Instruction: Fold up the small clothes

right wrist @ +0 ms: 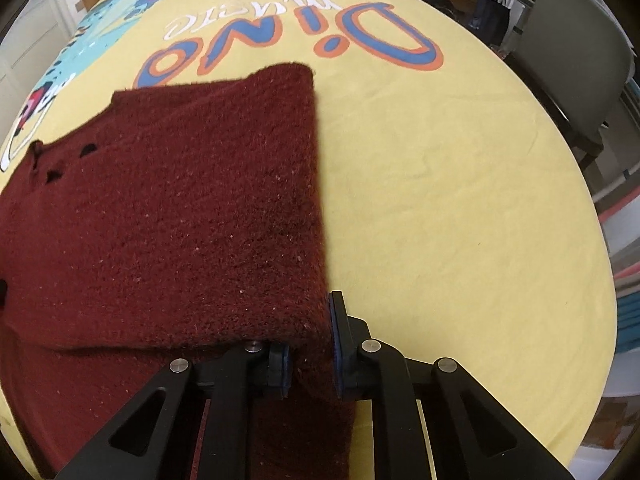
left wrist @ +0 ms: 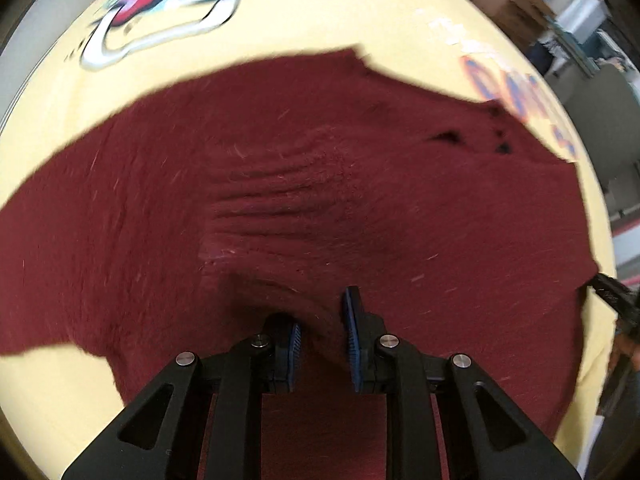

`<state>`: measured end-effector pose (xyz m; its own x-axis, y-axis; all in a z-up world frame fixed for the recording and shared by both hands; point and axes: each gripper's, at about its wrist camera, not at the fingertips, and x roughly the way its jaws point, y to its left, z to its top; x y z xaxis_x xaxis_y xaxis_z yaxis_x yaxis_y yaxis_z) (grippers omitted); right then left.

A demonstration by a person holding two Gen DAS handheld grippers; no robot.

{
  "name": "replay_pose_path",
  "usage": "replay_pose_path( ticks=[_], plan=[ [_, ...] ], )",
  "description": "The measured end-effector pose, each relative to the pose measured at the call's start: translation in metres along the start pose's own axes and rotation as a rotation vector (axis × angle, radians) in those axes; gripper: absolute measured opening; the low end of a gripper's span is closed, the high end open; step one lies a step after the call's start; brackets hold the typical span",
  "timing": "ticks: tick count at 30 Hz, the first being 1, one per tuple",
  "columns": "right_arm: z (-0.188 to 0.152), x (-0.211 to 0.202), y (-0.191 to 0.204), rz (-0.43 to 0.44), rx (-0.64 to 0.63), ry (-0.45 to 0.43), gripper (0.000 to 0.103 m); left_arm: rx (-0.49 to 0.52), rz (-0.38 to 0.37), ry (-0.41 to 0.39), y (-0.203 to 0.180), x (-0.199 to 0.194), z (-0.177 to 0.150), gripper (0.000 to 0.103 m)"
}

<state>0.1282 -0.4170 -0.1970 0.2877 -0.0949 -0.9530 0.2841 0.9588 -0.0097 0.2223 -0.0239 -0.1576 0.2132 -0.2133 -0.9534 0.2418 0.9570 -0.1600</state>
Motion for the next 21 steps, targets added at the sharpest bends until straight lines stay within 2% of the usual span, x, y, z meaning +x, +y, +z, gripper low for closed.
replay_pose_path(
  ticks=[5, 9, 11, 12, 14, 15, 16, 19, 21],
  plan=[
    [0.0, 0.001, 0.005, -0.005, -0.02, 0.008, 0.015, -0.085, -0.076, -0.005, 0.016, -0.002, -0.005, 0.02],
    [-0.003, -0.005, 0.009, 0.011, -0.027, -0.004, 0.019, -0.087, -0.073, 0.018, 0.02, -0.014, -0.002, 0.026],
    [-0.005, -0.01, 0.007, 0.015, -0.018, -0.005, 0.025, -0.078, -0.051, 0.028, 0.021, -0.019, -0.001, 0.045],
    [-0.006, -0.012, 0.006, 0.016, -0.018, -0.005, 0.028, -0.073, -0.043, 0.026, 0.021, -0.022, -0.001, 0.051],
    [-0.008, -0.015, 0.006, 0.011, -0.025, 0.002, 0.046, -0.068, -0.042, 0.011, 0.024, -0.031, 0.001, 0.073],
    [-0.008, -0.018, 0.006, 0.014, -0.029, 0.006, 0.064, -0.068, -0.042, 0.004, 0.028, -0.035, 0.001, 0.078],
    [-0.01, -0.021, 0.0, 0.02, -0.03, 0.006, 0.073, -0.069, -0.039, -0.004, 0.03, -0.039, 0.003, 0.085],
    [-0.013, -0.031, -0.003, 0.035, -0.029, 0.002, 0.078, -0.077, -0.012, -0.031, 0.037, -0.046, 0.013, 0.093],
    [-0.016, -0.037, -0.004, 0.037, -0.031, -0.008, 0.079, -0.077, -0.003, -0.027, 0.038, -0.041, 0.021, 0.093]
  ],
)
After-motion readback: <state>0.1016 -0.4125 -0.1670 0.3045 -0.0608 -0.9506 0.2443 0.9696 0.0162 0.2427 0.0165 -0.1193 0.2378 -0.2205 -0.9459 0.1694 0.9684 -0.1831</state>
